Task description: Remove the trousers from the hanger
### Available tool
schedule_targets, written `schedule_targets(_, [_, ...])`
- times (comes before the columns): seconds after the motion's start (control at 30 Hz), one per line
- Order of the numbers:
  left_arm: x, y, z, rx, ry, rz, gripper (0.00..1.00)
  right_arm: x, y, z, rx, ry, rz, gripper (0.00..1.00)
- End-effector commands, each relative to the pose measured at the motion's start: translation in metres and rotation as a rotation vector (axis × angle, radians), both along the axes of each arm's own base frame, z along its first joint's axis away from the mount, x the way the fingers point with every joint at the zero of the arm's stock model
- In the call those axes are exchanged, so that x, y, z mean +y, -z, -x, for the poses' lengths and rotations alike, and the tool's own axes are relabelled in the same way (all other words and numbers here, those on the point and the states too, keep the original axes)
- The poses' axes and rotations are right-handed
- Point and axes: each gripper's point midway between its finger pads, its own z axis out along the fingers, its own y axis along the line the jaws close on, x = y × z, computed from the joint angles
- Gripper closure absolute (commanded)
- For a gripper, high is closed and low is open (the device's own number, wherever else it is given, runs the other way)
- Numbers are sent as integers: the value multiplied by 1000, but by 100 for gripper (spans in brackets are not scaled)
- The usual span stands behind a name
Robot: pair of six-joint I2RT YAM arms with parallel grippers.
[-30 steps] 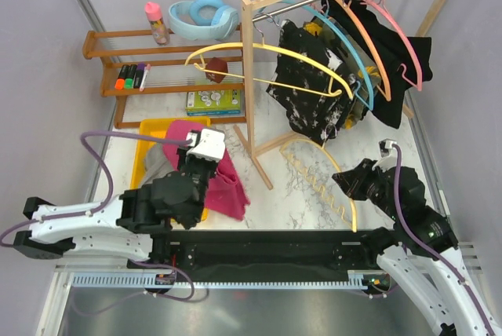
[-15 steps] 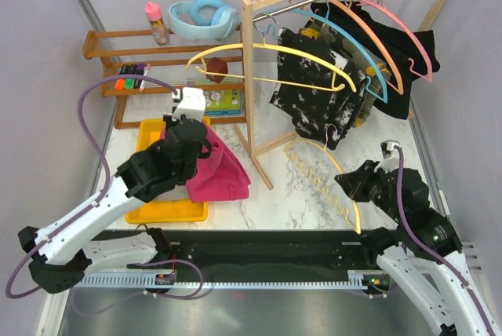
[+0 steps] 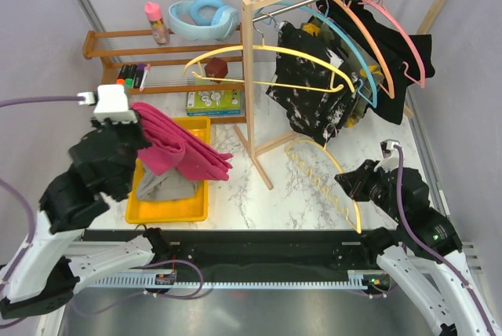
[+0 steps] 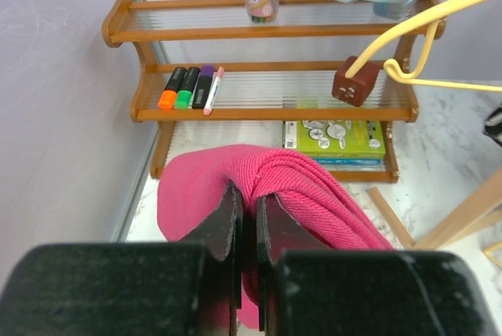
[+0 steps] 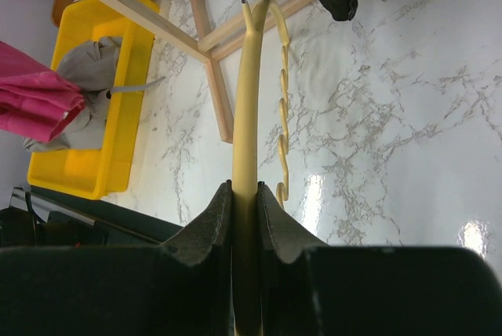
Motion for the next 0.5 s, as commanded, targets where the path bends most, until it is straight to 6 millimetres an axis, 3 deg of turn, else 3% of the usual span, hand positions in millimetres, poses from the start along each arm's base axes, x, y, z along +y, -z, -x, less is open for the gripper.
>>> schedule_targets(0.0, [14,-42,23,-74,88,91,98,-1,-17,-8,-58,13,-5,100])
schedule_targets(0.1, [14,-36,25,-21,111,5,98,1,-19,-9,-60,10,-16,100])
schedule_targets(0.2, [9,-16,21,46,115,-66,98,4,-20,-11,-60,5,-30,100])
schedule_targets(0.3, [-7,23,7,148,103,-157,98,7,-20,-10,-61,-2,-46,100])
schedule_targets(0.33, [-16,47,-2,207,90,-220,98,7,-20,-10,-60,-4,-44,100])
schedule_targets(0.4, [-23,71,-12,258,54,-271,98,7,-19,-10,-58,-6,-44,100])
schedule_targets(0.47, [-24,107,-32,349,-16,-341,98,5,-20,-9,-65,0,-41,100])
